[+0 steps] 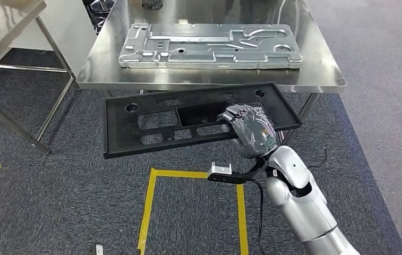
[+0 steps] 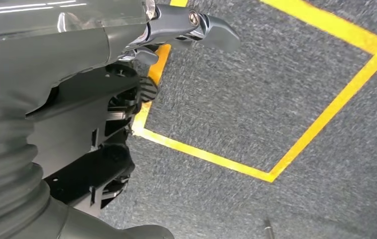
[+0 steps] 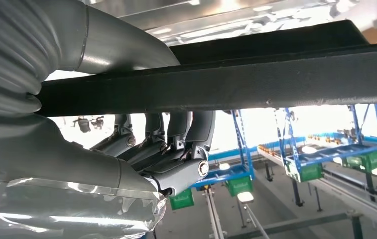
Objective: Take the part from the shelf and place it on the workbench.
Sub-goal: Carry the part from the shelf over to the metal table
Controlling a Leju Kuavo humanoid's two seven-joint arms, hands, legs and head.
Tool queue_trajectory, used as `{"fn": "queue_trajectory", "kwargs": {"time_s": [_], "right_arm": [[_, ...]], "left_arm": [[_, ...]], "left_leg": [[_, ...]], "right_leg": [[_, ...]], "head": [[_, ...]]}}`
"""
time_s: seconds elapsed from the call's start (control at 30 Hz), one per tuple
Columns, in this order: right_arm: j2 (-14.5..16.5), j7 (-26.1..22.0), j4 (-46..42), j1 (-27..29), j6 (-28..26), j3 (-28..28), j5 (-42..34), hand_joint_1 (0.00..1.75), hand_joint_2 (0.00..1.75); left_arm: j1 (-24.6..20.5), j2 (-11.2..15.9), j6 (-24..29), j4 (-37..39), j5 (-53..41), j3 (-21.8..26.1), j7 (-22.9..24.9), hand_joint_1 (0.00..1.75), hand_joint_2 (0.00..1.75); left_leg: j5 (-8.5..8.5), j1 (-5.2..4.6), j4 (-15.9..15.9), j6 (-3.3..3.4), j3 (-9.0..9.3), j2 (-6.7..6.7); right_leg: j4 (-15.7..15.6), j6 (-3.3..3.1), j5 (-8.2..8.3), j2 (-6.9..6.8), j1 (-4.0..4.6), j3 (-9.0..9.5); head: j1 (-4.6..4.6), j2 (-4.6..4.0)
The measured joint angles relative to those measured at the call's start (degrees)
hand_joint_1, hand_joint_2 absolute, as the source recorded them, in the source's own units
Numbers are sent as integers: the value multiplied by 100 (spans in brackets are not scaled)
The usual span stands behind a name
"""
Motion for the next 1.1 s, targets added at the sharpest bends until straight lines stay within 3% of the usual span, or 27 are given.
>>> {"fn": "queue_trajectory", "kwargs": {"time_s": [0.1,0.2,0.23,0.27,0.3,0.37,0.43,0.5,0.6,0.63,0.7,0.73,0.77,0.8,0.83,0.87,0.93,0.97,1.1], "right_arm": [[-18,18,25,-9,-4,-9,24,175,175],[-18,27,56,-20,-6,-10,36,175,175],[-17,27,76,-19,-6,-10,43,175,175],[-17,27,100,-19,-5,-10,50,175,175],[-17,28,123,-23,-4,-10,55,175,175],[-16,28,173,-51,-1,-10,63,175,175],[-14,27,219,-103,2,-10,68,175,175],[-13,27,261,-145,5,-8,79,175,175],[-14,27,315,-191,5,7,99,175,175],[-15,26,330,-211,4,11,103,175,175],[-15,23,367,-227,2,19,109,175,175],[-15,23,387,-219,1,23,113,175,175],[-15,23,410,-207,-1,28,119,175,175],[-15,23,431,-200,-3,32,126,175,175],[-15,25,448,-199,-4,36,136,175,175],[-15,28,462,-204,-5,38,146,175,175],[-14,39,490,-229,-4,44,164,175,175],[-10,49,508,-244,-2,52,174,175,175],[3,85,611,-320,8,73,209,175,175]], "left_arm": [[-2,1,0,0,1,0,-3,0,175],[2,1,2,0,5,0,-5,0,175],[10,1,3,0,9,1,-5,0,175],[16,1,3,0,13,1,-5,0,175],[20,1,4,0,15,2,-5,0,175],[20,2,7,0,19,2,-5,0,175],[13,4,9,0,20,2,-4,0,175],[11,8,9,0,22,2,-2,0,175],[11,4,8,0,25,2,-2,0,175],[6,1,4,0,23,2,-2,0,175],[1,-1,-4,0,22,2,-3,0,175],[4,-1,-6,0,22,2,-3,0,175],[7,-1,-7,0,22,2,-2,0,175],[11,-2,-8,0,22,2,-2,0,175],[13,-2,-11,0,22,2,-1,0,175],[16,-3,-15,0,22,2,-1,0,175],[19,-2,-22,0,27,2,-1,0,175],[19,0,-24,0,36,2,-1,0,175],[25,6,-24,0,78,3,-13,0,175]], "left_leg": [[-138,24,174,-84,-52,14],[-579,32,1192,-127,-551,21],[-660,32,1510,-131,-737,21],[-626,32,1637,-125,-840,21],[-482,31,1544,-109,-838,21],[-22,20,838,-41,-573,20],[214,-13,228,28,-314,21],[207,-46,71,69,-250,15],[234,-8,-36,149,-182,10],[242,11,-70,176,-154,14],[230,15,-83,208,-135,19],[218,15,-80,214,-131,19],[205,17,-75,214,-124,16],[188,21,-68,206,-111,10],[164,25,-56,193,-91,3],[133,29,-39,171,-67,-5],[68,12,2,103,-45,-12],[46,4,11,69,-43,-11],[-51,12,79,-56,-39,7]], "right_leg": [[-47,-111,-11,3,-15,53],[-60,-187,-49,0,1,107],[-59,-200,-61,1,13,119],[-57,-207,-75,4,26,135],[-56,-209,-91,9,38,157],[-57,-199,-133,16,56,223],[-52,-162,-166,19,75,253],[-59,-106,-175,16,77,246],[43,-22,-268,1,80,216],[259,4,-386,0,76,117],[997,51,-703,1,44,-269],[1343,76,-804,0,25,-471],[1528,97,-806,-2,3,-601],[1487,113,-693,-5,-19,-619],[1222,124,-485,-9,-39,-522],[814,129,-248,-16,-57,-351],[153,103,9,-22,-51,-54],[12,76,28,-19,-40,7],[-54,-74,-10,-2,-38,58]], "head": [[-9,-1],[-16,1],[-15,1],[-14,1],[-15,1],[-14,1],[-7,1],[0,0],[9,0],[16,1],[26,1],[25,1],[26,1],[26,1],[27,1],[28,1],[26,0],[22,0],[4,1]]}}
